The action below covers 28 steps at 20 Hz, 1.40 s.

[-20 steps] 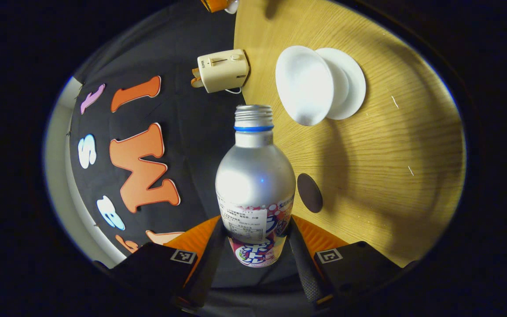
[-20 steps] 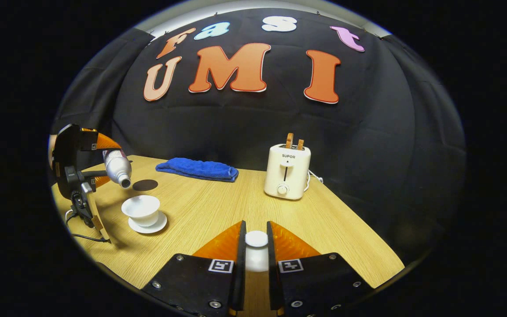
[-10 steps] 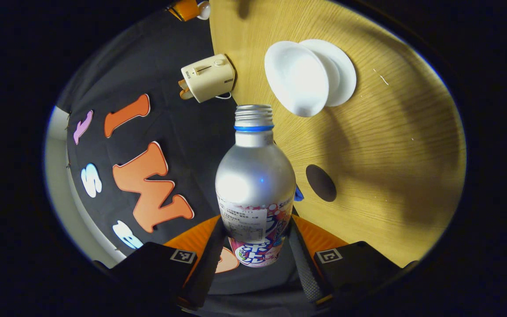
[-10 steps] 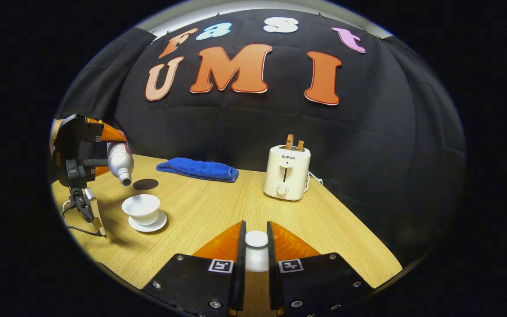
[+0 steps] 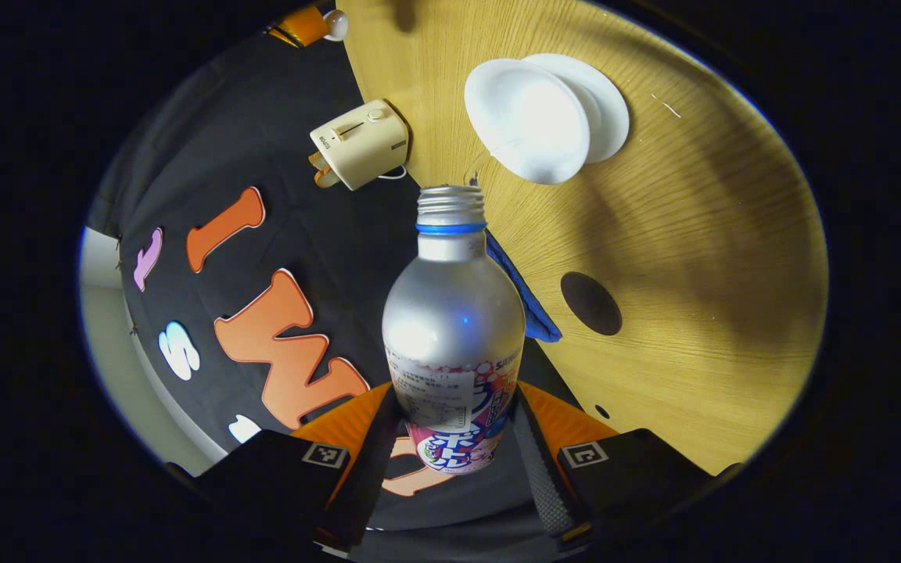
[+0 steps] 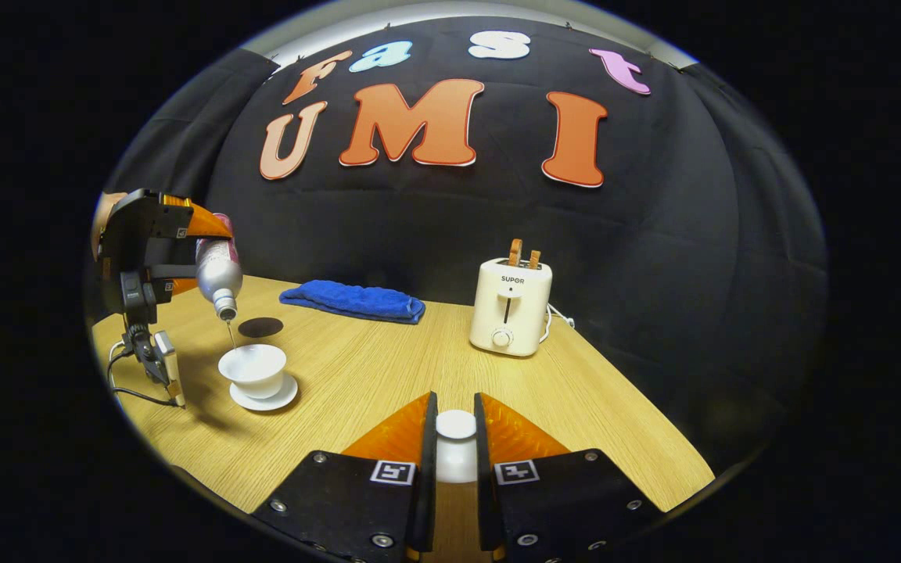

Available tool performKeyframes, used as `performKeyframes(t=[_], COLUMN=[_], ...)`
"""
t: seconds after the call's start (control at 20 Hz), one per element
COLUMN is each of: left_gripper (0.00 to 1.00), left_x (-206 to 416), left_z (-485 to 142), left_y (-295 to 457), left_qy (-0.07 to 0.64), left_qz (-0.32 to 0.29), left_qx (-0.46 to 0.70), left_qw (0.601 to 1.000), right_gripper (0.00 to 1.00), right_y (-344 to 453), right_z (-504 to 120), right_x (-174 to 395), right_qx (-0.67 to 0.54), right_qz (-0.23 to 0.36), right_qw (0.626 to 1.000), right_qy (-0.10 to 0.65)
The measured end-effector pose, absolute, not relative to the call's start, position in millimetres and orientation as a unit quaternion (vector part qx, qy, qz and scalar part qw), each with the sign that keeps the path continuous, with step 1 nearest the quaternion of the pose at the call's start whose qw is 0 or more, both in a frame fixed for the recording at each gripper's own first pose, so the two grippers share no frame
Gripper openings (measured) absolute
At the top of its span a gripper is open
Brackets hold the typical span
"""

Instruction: Open the teacup lid with one hand, grasp the water bottle and pour water into the teacup with the other hand; after pouring, place the water bottle on the coaster and then close the teacup lid.

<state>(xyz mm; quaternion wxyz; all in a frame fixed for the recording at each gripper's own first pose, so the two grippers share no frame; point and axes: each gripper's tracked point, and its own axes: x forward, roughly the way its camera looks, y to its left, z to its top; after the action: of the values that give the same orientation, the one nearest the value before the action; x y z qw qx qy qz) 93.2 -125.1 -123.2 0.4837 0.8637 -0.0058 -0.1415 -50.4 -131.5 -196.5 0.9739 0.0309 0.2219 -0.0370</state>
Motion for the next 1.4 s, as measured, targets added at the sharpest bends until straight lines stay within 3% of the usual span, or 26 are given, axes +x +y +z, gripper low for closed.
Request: performKeyframes(t=[0.3,0.6,0.65,1.0,1.05,1.2,1.4], left_gripper=[0.80,0.87,0.81,0.84,0.80,0.87,0.80], left_x=[98,102,103,104,103,102,104], left_z=[-114,-100,-98,-104,-110,-121,-123], left_y=[-130,-131,-131,-141,-142,-146,-148], left_qy=[-0.018,-0.027,-0.029,-0.044,-0.044,-0.046,-0.053], left_qz=[-0.136,-0.126,-0.124,-0.130,-0.134,-0.145,-0.149], left_qx=[0.872,0.879,0.880,0.887,0.888,0.887,0.878], left_qw=[0.469,0.460,0.458,0.440,0.438,0.436,0.451], right_gripper=[0.23,0.23,0.23,0.23,0.23,0.23,0.23], right_y=[-132,-131,-131,-124,-122,-119,-116], right_z=[-197,-198,-199,-200,-200,-200,-197], right_x=[-51,-49,-48,-47,-47,-47,-43], right_qx=[0.030,0.026,0.023,0.022,0.021,0.019,0.018], right_qz=[-0.036,-0.033,-0.031,-0.022,-0.021,-0.016,-0.012], right_qw=[0.974,0.974,0.974,0.974,0.974,0.975,0.976], right_qy=[0.222,0.221,0.222,0.223,0.223,0.222,0.219])
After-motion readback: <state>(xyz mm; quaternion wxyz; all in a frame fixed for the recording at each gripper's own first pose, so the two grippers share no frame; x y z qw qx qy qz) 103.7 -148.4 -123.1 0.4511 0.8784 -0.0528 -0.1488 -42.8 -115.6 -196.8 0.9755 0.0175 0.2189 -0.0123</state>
